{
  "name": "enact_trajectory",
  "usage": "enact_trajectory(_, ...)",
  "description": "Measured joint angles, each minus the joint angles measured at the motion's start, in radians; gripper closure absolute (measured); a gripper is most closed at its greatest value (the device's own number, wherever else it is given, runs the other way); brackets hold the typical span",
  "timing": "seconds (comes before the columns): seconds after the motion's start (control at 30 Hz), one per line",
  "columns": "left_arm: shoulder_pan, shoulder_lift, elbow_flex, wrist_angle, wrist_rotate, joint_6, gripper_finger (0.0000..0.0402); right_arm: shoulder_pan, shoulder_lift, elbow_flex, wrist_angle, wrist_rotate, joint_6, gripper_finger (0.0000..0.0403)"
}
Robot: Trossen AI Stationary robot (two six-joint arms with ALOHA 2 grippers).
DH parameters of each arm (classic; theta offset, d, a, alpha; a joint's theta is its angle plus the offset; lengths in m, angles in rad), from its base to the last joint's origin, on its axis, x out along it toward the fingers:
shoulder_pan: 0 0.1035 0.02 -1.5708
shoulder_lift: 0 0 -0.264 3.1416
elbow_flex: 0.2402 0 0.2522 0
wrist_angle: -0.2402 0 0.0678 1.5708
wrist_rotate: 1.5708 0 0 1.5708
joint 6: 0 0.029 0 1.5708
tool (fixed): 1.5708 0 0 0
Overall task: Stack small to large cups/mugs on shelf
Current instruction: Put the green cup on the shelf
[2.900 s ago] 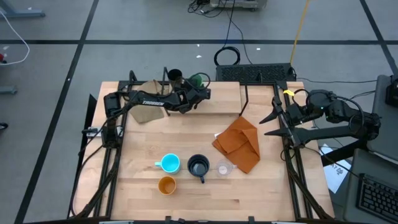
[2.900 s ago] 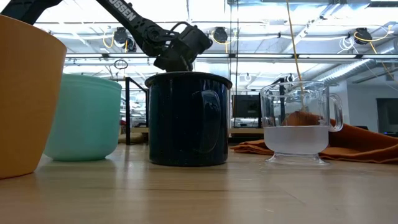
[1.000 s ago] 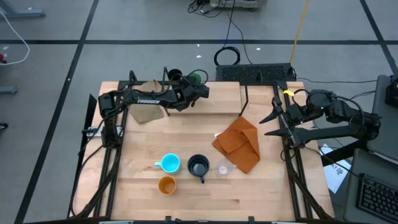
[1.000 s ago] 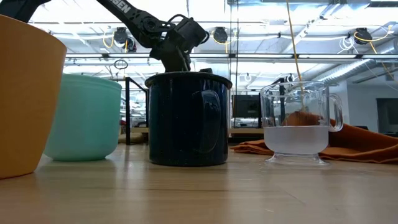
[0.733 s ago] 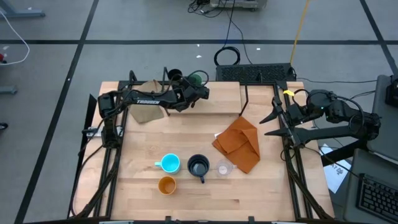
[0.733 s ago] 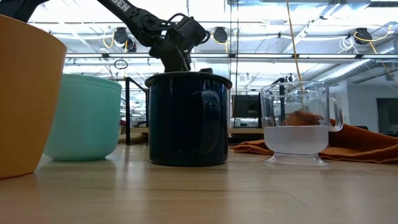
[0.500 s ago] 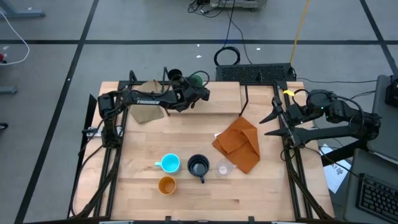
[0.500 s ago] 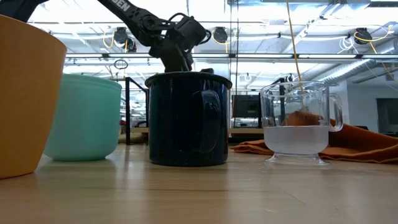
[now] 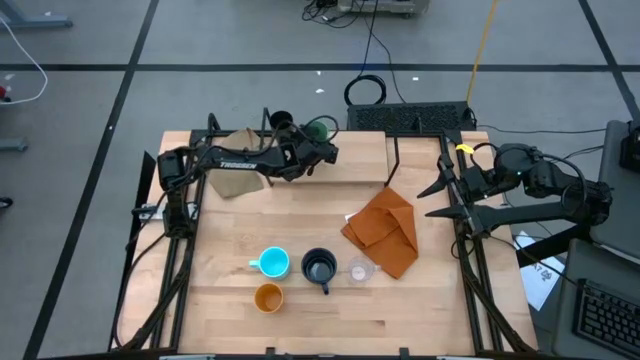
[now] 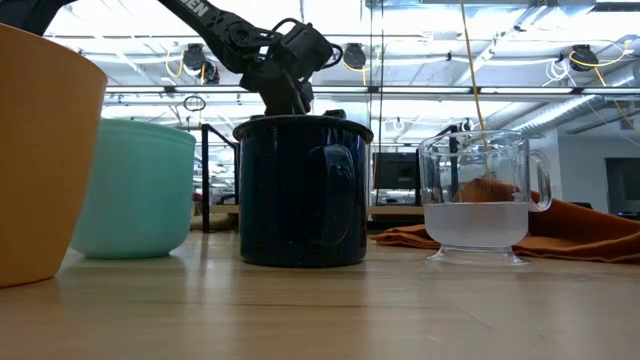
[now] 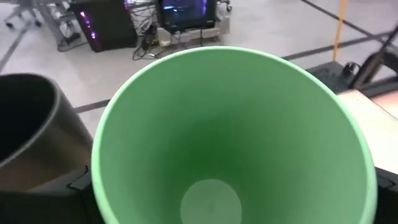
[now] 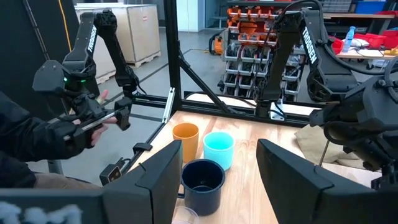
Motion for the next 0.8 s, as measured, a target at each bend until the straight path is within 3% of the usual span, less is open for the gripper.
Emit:
enact_trajectory(0.07, 0.003, 0.0, 0.0, 0.018, 0.032, -0.006, 0.0002, 0.0, 0.0, 0.0, 0.0, 0.0, 0.0, 0.0204)
enact_trajectory(0.17, 0.001, 0.0, 0.0, 0.002, -0.013, 0.026, 0.0002, 0.0, 0.0, 0.0, 0.0, 0.0, 0.002, 0.0204)
enact_trajectory(0.27, 0.002, 0.0, 0.0, 0.035, 0.059, 0.028, 0.0002, 0.0, 0.0, 0.0, 0.0, 0.0, 0.004, 0.0204)
enact_trajectory(0.47, 0.002, -0.002, 0.0, -0.014, -0.008, 0.004, 0.0002, 0.0, 0.0, 0.0, 0.0, 0.0, 0.003, 0.0204)
enact_trajectory(0.57, 0.007, -0.012, 0.001, 0.007, 0.035, 0.001, 0.0002, 0.0, 0.0, 0.0, 0.0, 0.0, 0.006, 0.0204)
enact_trajectory(0.8, 0.007, -0.023, 0.0, -0.002, -0.002, 0.013, 0.0002, 0.0, 0.0, 0.0, -0.001, 0.0, 0.0, 0.0204)
